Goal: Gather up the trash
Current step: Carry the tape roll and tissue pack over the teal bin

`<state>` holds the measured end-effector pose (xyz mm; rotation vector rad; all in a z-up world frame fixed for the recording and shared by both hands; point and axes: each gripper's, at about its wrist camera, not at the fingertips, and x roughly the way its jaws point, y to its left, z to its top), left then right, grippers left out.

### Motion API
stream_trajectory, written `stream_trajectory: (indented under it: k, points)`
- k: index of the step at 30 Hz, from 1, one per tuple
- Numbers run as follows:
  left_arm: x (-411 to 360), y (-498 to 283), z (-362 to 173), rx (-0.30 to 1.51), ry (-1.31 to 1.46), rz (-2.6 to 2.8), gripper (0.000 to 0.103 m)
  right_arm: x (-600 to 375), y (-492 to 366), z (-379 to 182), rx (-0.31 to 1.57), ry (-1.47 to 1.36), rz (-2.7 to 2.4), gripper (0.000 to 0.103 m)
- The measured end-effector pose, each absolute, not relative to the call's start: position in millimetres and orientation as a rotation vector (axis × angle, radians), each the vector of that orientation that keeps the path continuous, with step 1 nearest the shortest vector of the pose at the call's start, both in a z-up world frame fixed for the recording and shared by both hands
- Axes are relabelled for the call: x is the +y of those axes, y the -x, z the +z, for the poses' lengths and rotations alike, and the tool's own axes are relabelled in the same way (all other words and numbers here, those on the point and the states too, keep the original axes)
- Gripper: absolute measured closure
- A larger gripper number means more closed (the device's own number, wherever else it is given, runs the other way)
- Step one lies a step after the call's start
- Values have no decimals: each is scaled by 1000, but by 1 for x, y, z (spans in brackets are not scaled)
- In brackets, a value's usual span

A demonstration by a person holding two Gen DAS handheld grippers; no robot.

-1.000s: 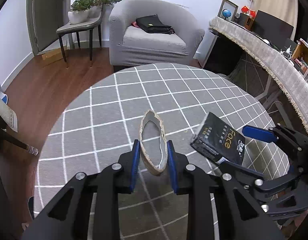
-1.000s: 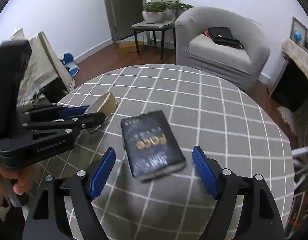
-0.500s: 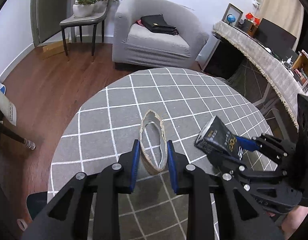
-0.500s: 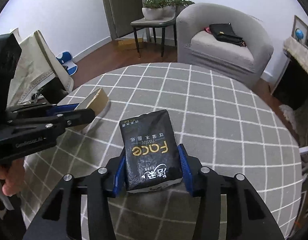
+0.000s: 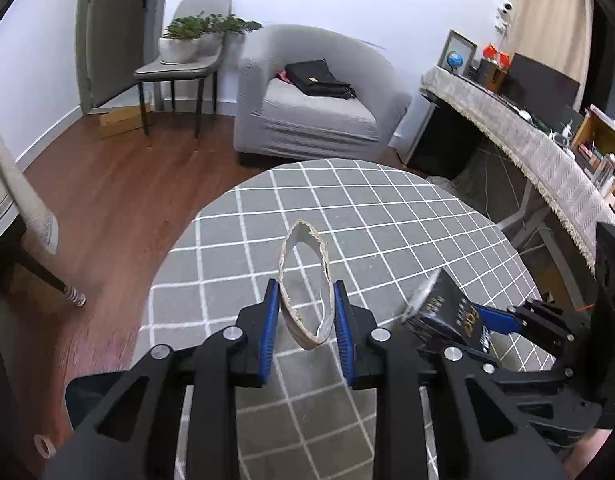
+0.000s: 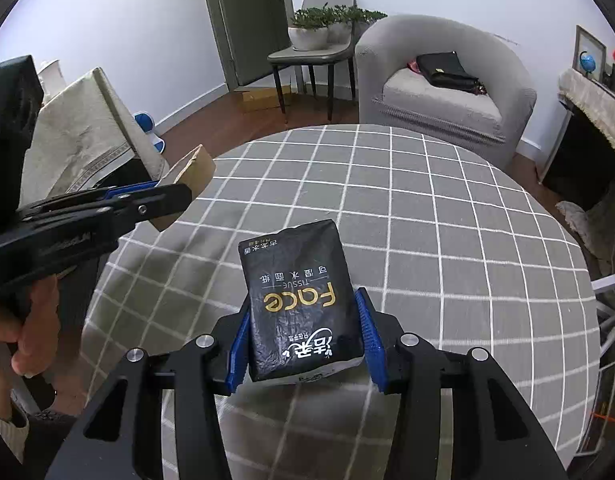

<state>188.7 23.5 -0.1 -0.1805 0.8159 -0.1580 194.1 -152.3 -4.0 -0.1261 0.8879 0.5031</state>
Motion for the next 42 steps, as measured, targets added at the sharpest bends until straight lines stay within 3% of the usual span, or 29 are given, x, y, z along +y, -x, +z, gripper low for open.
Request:
stream_trajectory:
  k: [17, 33, 42]
  points:
    - [96, -130, -15, 777, 168, -94, 75, -94, -146, 10, 841, 127, 552, 55]
    - [195, -99, -59, 901, 154, 37, 74, 18, -142, 2, 833, 176, 677, 55]
    - [214, -83, -93, 992, 110, 59, 73, 66, -140, -11, 854, 202, 716, 55]
